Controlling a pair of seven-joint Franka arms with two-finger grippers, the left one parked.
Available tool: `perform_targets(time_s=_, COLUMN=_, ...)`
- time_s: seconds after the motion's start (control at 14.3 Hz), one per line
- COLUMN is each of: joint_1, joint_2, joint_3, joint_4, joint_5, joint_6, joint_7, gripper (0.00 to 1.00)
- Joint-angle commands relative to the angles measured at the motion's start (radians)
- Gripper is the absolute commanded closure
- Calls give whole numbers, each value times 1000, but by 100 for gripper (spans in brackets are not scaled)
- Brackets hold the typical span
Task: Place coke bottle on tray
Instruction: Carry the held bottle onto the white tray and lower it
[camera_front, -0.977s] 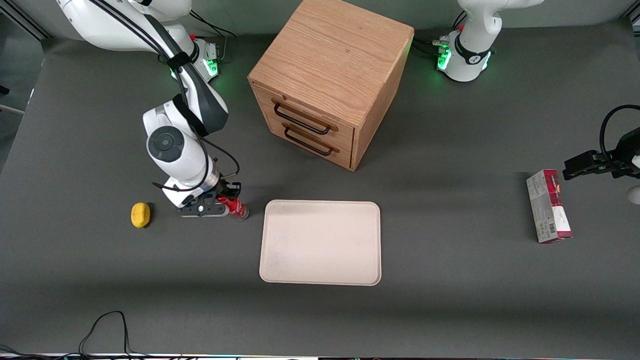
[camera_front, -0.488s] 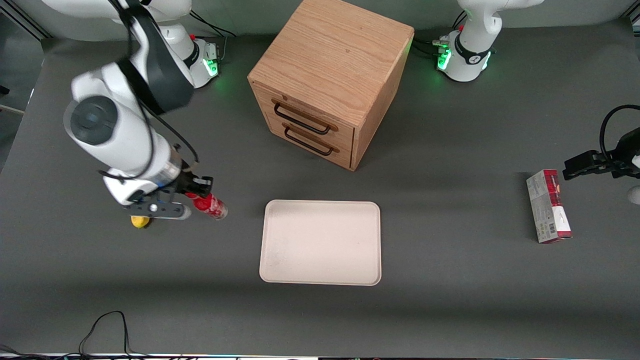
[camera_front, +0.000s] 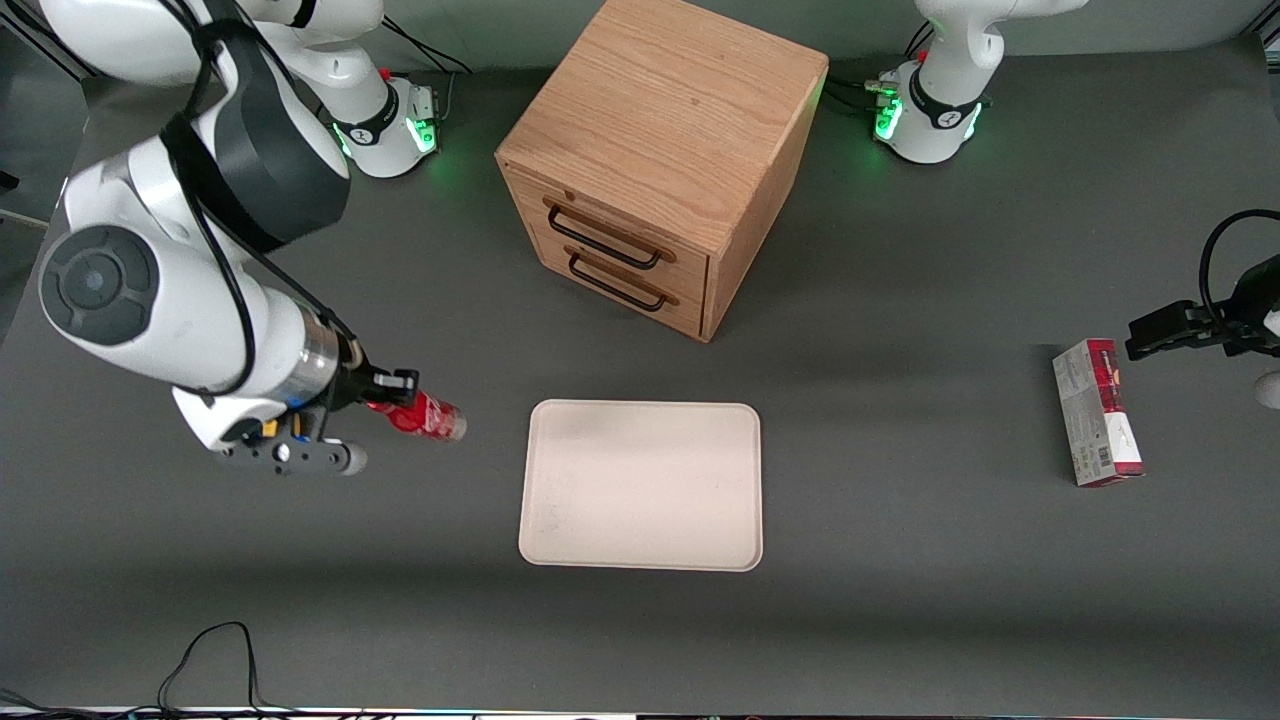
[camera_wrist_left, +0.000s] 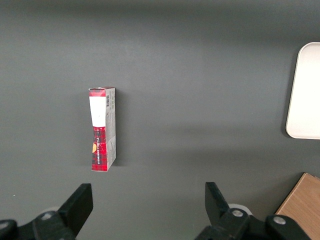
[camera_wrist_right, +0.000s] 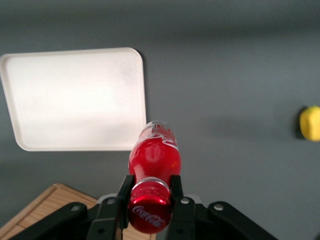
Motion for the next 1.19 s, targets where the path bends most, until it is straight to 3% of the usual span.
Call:
perform_targets(time_s=0.0, joint_1=-12, joint_2=140, joint_3=187, joint_4=208, joint_5=-189, joint_6=-43, joint_7=26, gripper=100)
perform_targets(time_s=0.14, joint_1=-28, joint_2=207, joint_3=352, joint_4=215, joint_5=-353, joint_6=-26, joint_7=37, gripper=100)
perform_targets(time_s=0.28, joint_1=-28, joint_2=275, joint_3=449, joint_4=213, joint_5=-466, joint_6=28, joint_7=41, gripper=100)
perform_targets(time_s=0.56, joint_1=-25, joint_2=356, joint_3=451, joint_4=192, joint_5=-494, joint_6=178, joint_7=38, gripper=100)
perform_targets(time_s=0.7, joint_1=-12, joint_2=402, joint_3=452, joint_4=167, joint_5=-587, joint_6=227, joint_7=38, gripper=100)
perform_targets(time_s=0.77, joint_1=-12, joint_2=421, joint_3=451, joint_4=158, joint_5=-598, joint_6=238, joint_7=38, gripper=100)
perform_targets(time_s=1.12, joint_1=-12, joint_2=465, joint_3=392, joint_4=96, joint_5=-598, joint_6=348, joint_7=38, gripper=100)
